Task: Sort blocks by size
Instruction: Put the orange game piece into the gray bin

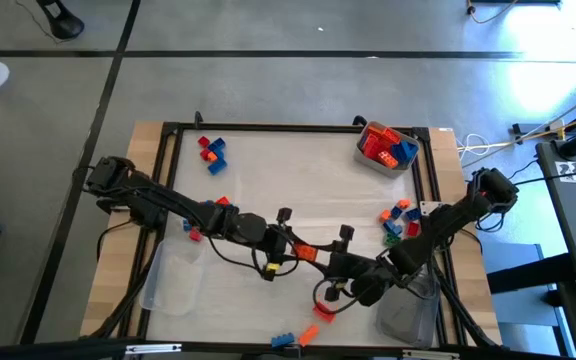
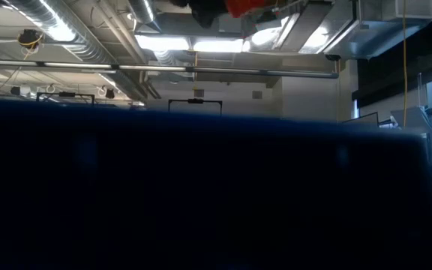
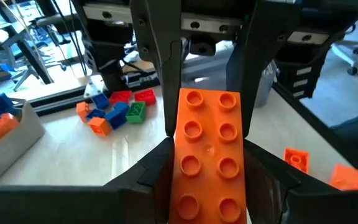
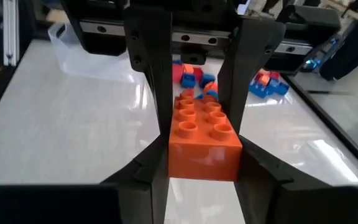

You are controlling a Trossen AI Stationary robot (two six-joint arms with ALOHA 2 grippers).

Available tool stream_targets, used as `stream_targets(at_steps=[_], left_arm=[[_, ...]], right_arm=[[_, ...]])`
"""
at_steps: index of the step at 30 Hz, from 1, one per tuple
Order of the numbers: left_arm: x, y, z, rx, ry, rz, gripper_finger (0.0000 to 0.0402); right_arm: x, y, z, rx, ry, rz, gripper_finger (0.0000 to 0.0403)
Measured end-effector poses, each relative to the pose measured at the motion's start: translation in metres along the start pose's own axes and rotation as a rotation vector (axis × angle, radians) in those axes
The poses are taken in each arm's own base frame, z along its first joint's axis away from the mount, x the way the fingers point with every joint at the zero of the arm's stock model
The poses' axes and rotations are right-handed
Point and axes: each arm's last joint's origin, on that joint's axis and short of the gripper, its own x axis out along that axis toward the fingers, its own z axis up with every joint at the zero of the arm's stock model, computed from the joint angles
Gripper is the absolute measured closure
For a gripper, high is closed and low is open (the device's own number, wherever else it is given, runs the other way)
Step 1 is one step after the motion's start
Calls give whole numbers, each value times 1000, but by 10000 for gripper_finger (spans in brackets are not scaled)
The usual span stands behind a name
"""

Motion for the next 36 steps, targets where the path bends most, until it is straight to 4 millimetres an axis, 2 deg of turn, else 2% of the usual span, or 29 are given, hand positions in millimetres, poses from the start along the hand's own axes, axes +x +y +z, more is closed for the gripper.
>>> stream_targets(at_steps=[4, 12, 19, 23, 29, 32, 36], left_arm=[[-8, 0, 6, -1, -16, 3, 265], [-8, 5, 5, -12, -22, 1, 261], [-7, 23, 3, -76, -15, 37, 196], [-12, 28, -2, -82, 61, 52, 173], [-14, 23, -17, -147, 186, 43, 169], [-13, 21, -28, -145, 200, 61, 169], [-13, 24, -31, -153, 189, 77, 169]], right_arm=[[-2, -8, 7, 21, -3, 36, 260], [5, -12, 6, 28, 27, 83, 263], [5, -11, -1, -22, 67, 82, 263], [2, -18, -2, -35, 82, 7, 262], [-14, -48, -4, -27, 151, -164, 262], [-20, -73, -7, 0, 213, -275, 261], [-23, -108, -15, 32, 338, -404, 261]])
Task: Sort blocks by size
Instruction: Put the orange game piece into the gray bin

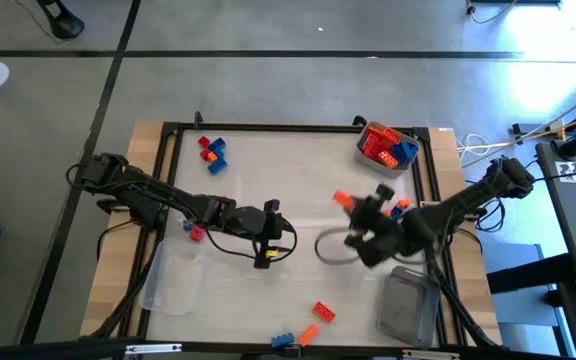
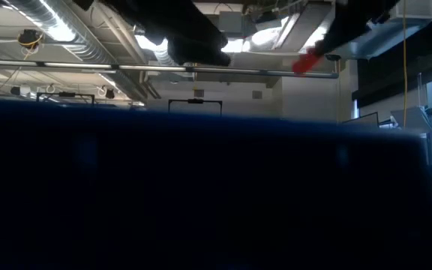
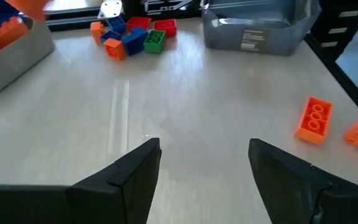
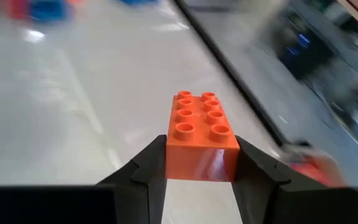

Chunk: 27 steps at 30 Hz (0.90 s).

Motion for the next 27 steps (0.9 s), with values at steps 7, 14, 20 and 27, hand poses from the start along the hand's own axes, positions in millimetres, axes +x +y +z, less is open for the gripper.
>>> stream_targets(at_steps=[7, 14, 20, 27], left_arm=[[0, 1, -3, -21, 8, 6, 169], [0, 1, -3, -22, 9, 13, 169], [1, 1, -3, -20, 10, 13, 169], [1, 1, -3, -16, 10, 17, 169]], right_arm=[[31, -50, -2, 28, 206, -225, 261], [68, -92, 5, 66, 354, -343, 261], [100, -133, 7, 134, 469, -352, 260], [131, -173, 3, 265, 498, -295, 260]])
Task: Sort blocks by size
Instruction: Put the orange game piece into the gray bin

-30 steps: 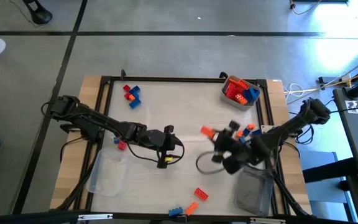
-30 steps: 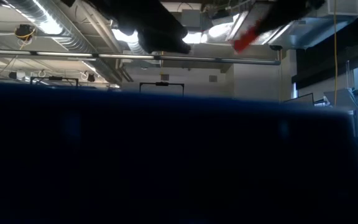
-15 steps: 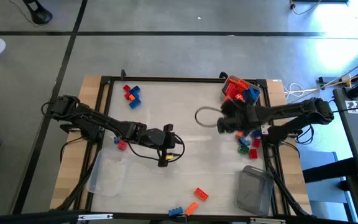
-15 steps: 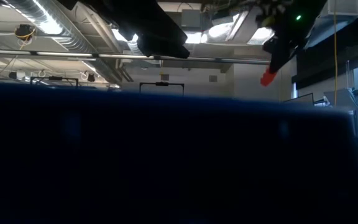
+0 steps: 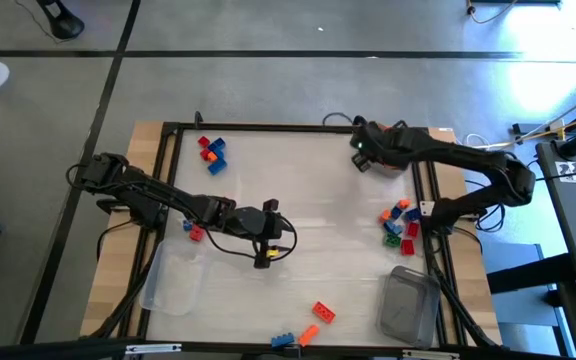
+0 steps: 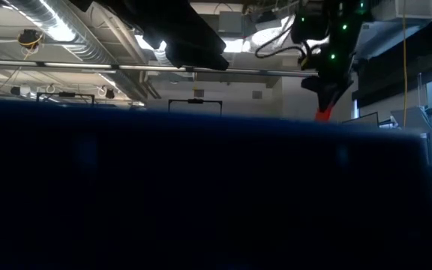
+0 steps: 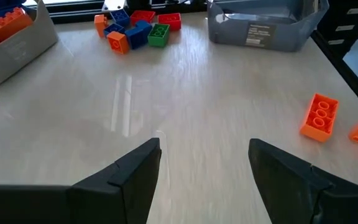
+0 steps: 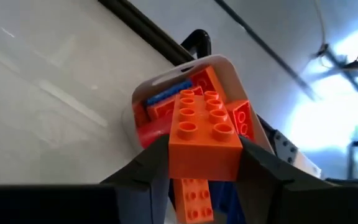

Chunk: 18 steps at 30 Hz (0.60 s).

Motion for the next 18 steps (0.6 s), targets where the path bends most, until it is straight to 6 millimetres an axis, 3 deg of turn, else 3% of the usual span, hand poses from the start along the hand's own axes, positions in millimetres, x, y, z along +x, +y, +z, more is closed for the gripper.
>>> stream_targets(at_steps=[7, 18], left_arm=[[0, 0, 0, 0, 0, 0, 169], [0, 0, 0, 1, 0, 0, 169]], right_arm=[[32, -14, 3, 76, -23, 21, 260], [66, -32, 3, 183, -10, 39, 260]])
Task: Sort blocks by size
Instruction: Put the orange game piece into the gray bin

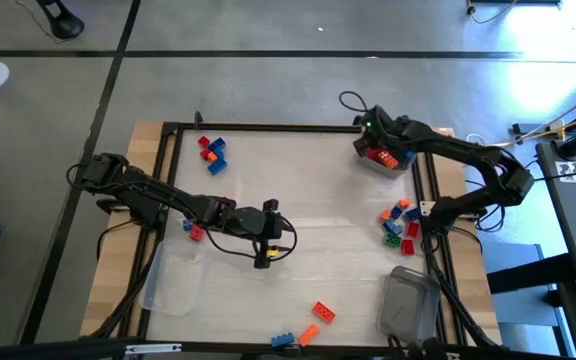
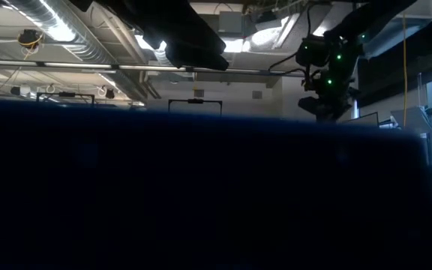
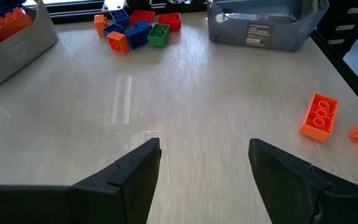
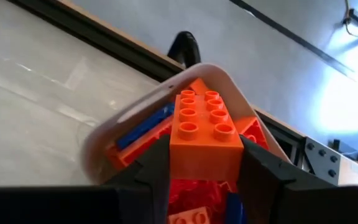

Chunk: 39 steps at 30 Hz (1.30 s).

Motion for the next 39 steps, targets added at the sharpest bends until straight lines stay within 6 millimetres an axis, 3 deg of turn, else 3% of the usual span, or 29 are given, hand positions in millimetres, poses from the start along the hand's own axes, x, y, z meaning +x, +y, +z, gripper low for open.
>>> stream_targets(at_steps=[6, 14, 20, 24, 29, 34, 39], left_arm=[[0, 0, 0, 0, 0, 0, 169], [0, 0, 0, 0, 0, 0, 169], [0, 0, 0, 1, 1, 0, 169], [0, 0, 0, 0, 1, 0, 169], [0, 0, 0, 0, 0, 0, 169], [0, -1, 0, -2, 0, -2, 169], [-1, -8, 1, 6, -10, -20, 169]], right_arm=[[9, 5, 1, -1, 0, -8, 251], [20, 9, 2, 46, 0, -78, 184], [16, 8, 4, -7, -16, -73, 151], [0, 3, 9, -20, -23, -31, 149], [-36, 11, 6, -68, -80, 73, 155], [-80, 39, -10, -167, -163, 272, 155], [-121, 78, -39, -303, -197, 494, 155]])
